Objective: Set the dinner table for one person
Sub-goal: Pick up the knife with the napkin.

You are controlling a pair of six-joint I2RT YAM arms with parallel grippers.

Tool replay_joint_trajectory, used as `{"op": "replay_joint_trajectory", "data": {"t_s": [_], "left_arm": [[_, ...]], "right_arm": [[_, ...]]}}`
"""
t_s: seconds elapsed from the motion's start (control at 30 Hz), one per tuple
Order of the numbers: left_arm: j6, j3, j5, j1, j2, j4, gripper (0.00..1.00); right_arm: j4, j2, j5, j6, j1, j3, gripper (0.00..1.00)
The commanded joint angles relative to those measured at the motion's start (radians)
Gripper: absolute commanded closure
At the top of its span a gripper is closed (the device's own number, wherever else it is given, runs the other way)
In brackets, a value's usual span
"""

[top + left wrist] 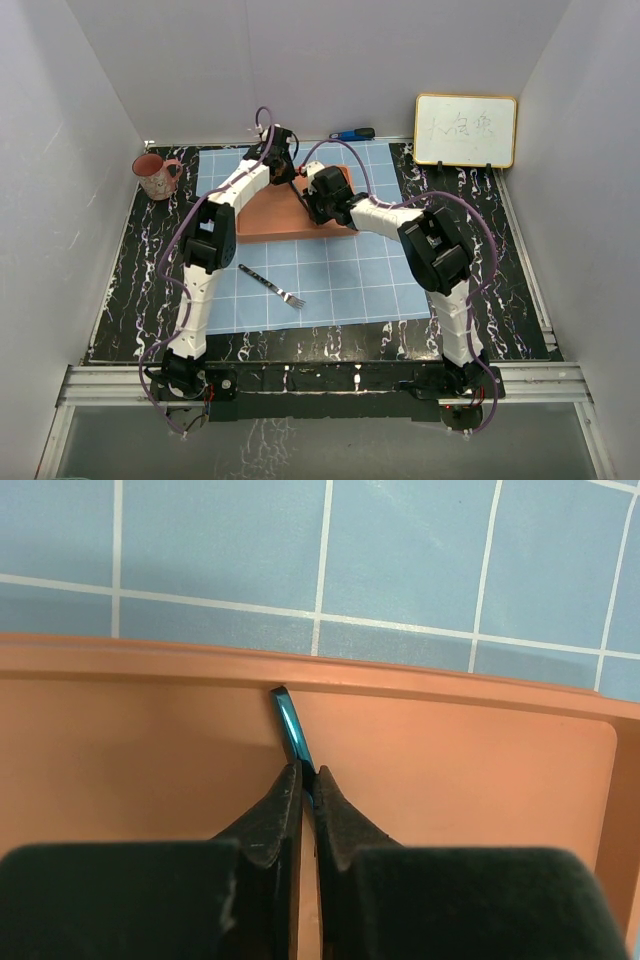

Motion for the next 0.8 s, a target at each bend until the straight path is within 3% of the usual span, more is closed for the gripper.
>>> {"op": "replay_joint_trajectory", "data": {"t_s": [0.0,0.37,0.77], "left_arm": [[0.038,-0.066,0.040,-0.004,0.005,-0.100,1.00],[0.059,-0.101,0.065,-0.020,-0.098,-0.089,1.00],[0.074,-0.055,0.062,-0.066,-0.111,-0.119,1.00]], "right_arm": [[0.043,0.028,0.058,-0.014,-0.001,0.017,1.00],[0.096,-0.041,0.088,-0.023,0.000,0.042,1.00],[0.075,-0.099,0.087,-0.032,0.000,0.069,1.00]]}}
